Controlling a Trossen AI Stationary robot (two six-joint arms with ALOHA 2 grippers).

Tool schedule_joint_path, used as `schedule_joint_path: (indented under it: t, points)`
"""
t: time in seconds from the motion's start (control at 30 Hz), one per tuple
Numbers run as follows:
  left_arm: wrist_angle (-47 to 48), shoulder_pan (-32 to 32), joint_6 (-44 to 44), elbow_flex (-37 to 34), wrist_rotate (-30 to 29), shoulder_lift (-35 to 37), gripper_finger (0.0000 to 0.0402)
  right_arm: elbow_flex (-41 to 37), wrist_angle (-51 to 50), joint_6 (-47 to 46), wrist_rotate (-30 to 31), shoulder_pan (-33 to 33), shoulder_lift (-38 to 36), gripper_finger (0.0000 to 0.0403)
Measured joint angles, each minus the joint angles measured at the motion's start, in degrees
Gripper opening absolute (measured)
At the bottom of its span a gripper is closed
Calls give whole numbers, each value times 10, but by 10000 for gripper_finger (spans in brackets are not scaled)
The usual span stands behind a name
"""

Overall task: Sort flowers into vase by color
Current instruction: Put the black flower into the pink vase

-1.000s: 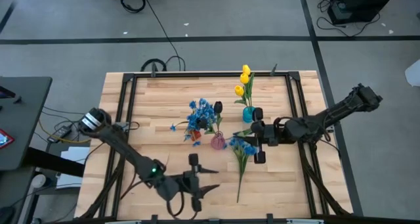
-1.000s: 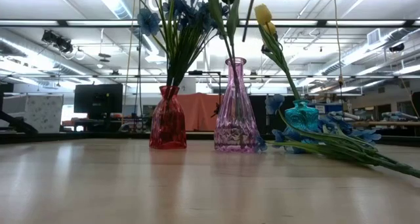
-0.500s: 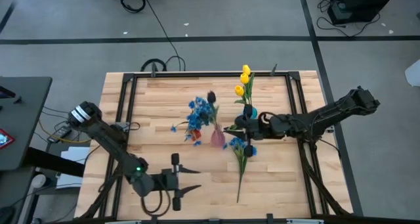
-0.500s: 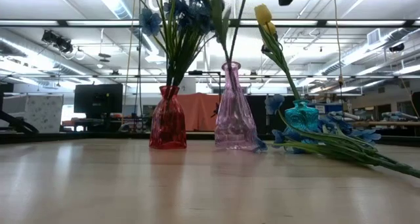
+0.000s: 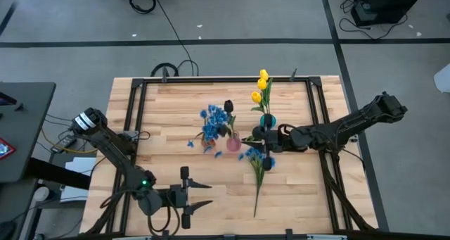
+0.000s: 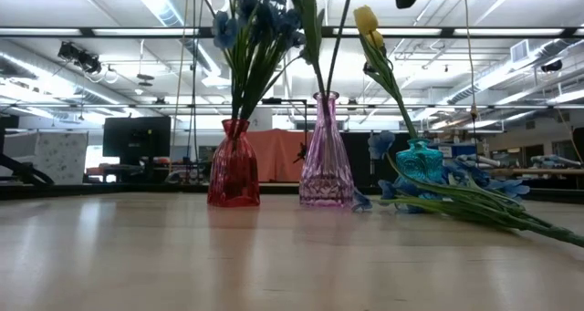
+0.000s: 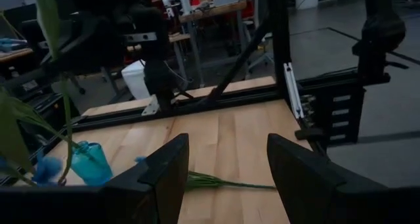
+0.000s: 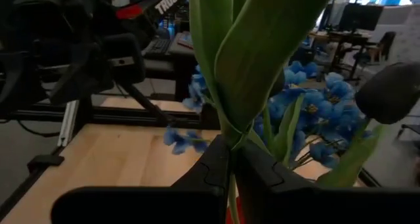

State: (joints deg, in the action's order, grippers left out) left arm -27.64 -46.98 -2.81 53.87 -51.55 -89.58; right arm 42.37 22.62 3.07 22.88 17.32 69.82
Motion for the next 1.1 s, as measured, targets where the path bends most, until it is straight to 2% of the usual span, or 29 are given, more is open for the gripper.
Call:
schedule_joint_path:
  t: [0.17,0.33,0.47,0.63,1.1]
  points:
    - [0,-9,3,0,28,0,213,0,5,13,16,-19,0,27]
    - [4,-8,20,1,75,1,213,0,23,20,0,-48,3,27]
    - [9,-8,20,1,77,1,213,0,32,17,-30,-65,28,27]
    - [41,-7,44,1,77,1,213,1,75,19,-34,-80,82,27]
    - [70,-7,67,1,77,1,213,0,39,5,-20,-111,158,27]
